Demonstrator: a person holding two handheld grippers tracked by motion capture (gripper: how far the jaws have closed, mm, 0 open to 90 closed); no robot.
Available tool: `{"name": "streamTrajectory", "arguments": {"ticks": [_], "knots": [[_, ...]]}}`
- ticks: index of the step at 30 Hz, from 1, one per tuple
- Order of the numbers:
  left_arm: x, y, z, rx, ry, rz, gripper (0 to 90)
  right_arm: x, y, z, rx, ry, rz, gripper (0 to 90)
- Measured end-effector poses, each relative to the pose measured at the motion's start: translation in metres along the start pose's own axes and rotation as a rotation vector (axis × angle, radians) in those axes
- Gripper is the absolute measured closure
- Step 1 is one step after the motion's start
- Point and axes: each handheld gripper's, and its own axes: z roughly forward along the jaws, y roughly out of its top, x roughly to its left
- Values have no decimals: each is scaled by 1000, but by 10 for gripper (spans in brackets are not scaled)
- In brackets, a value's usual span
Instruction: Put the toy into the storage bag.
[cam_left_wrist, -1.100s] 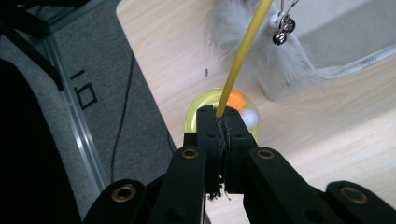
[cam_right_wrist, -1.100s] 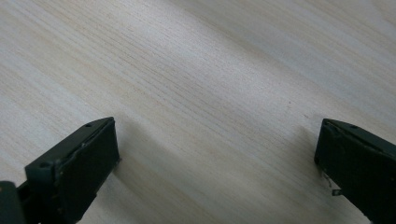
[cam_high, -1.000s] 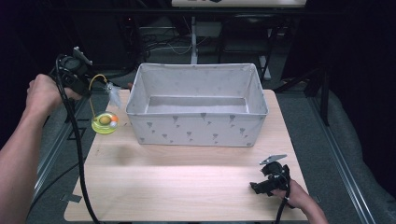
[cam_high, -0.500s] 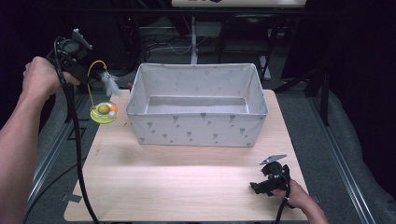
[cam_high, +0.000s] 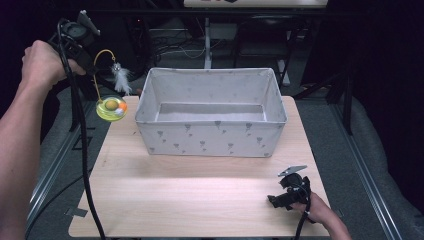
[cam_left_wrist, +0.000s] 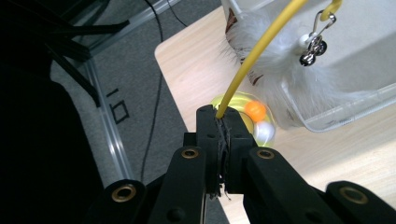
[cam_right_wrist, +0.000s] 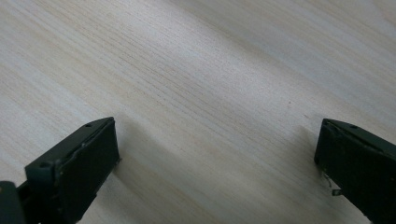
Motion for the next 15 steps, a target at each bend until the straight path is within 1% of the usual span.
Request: {"name": "streamTrajectory", "arguments": {"ticks": [1, 5, 9, 15], "knots": [[0, 0, 0, 0, 0, 0, 884, 0, 0, 0, 0, 0, 0, 0], [-2, 9, -10, -11, 22, 14, 884, 0, 0, 0, 0, 0, 0, 0], [-4, 14, -15, -22, 25, 18, 884, 0, 0, 0, 0, 0, 0, 0], [-9, 26, -26, -37, 33, 39, 884, 0, 0, 0, -1, 0, 0, 0]]}}
